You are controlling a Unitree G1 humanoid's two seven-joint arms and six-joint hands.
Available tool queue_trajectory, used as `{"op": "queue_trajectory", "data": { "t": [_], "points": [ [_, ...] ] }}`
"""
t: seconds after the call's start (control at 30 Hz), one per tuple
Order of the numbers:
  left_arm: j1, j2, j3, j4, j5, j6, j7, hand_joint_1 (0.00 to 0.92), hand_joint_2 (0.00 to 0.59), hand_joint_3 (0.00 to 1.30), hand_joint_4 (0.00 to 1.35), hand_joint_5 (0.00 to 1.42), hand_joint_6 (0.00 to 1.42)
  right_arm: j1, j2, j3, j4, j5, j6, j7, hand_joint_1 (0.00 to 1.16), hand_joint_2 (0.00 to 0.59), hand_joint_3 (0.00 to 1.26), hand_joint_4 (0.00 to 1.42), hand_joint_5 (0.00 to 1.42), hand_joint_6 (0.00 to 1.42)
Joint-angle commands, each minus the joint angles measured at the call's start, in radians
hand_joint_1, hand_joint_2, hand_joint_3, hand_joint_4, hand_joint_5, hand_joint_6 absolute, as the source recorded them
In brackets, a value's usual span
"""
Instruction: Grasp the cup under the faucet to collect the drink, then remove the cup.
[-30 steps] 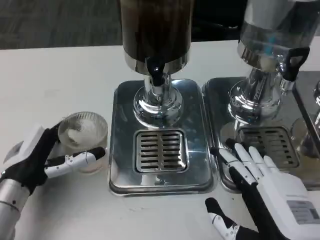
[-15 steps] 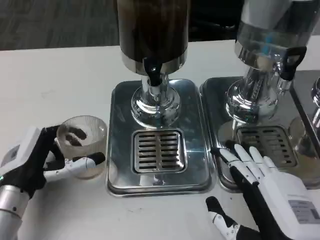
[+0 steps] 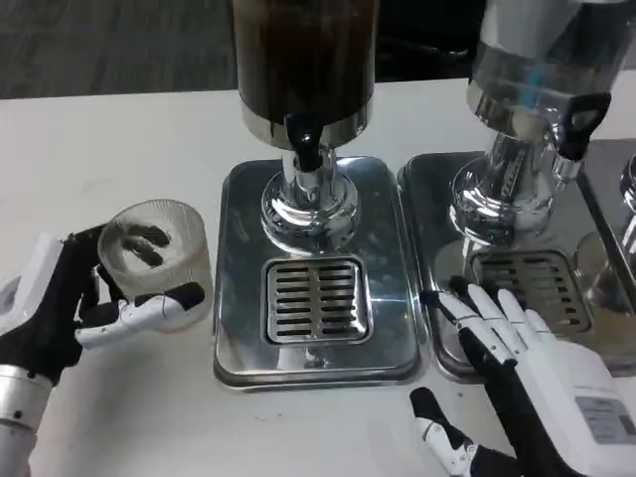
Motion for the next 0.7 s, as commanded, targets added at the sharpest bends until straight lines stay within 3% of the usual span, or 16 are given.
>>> {"op": "queue_trajectory", "data": {
  "t": [0.03, 0.47, 0.7],
  "points": [
    [-0.019, -0.017, 0.003, -0.039, -0.005, -0.024, -0.017, 0.574, 0.0, 0.7, 0.85, 1.05, 1.35, 0.003, 0.007, 0.002, -0.001, 0.006, -0.005, -0.023, 0.61, 0.461, 0.15, 0.04, 0.0, 0.03],
    [-0.122, -0.099, -0.09, -0.005, 0.076, 0.058, -0.066, 0.574, 0.0, 0.7, 0.85, 1.03, 1.33, 0.033, 0.033, 0.006, -0.023, -0.011, 0.0, -0.05, 0.61, 0.455, 0.15, 0.04, 0.0, 0.04],
    [-0.16, -0.123, -0.132, 0.017, 0.116, 0.094, -0.05, 0.567, 0.0, 0.7, 0.83, 1.02, 1.31, 0.051, 0.044, 0.008, -0.037, -0.019, 0.001, -0.063, 0.6, 0.454, 0.15, 0.04, 0.0, 0.04]
  ]
}}
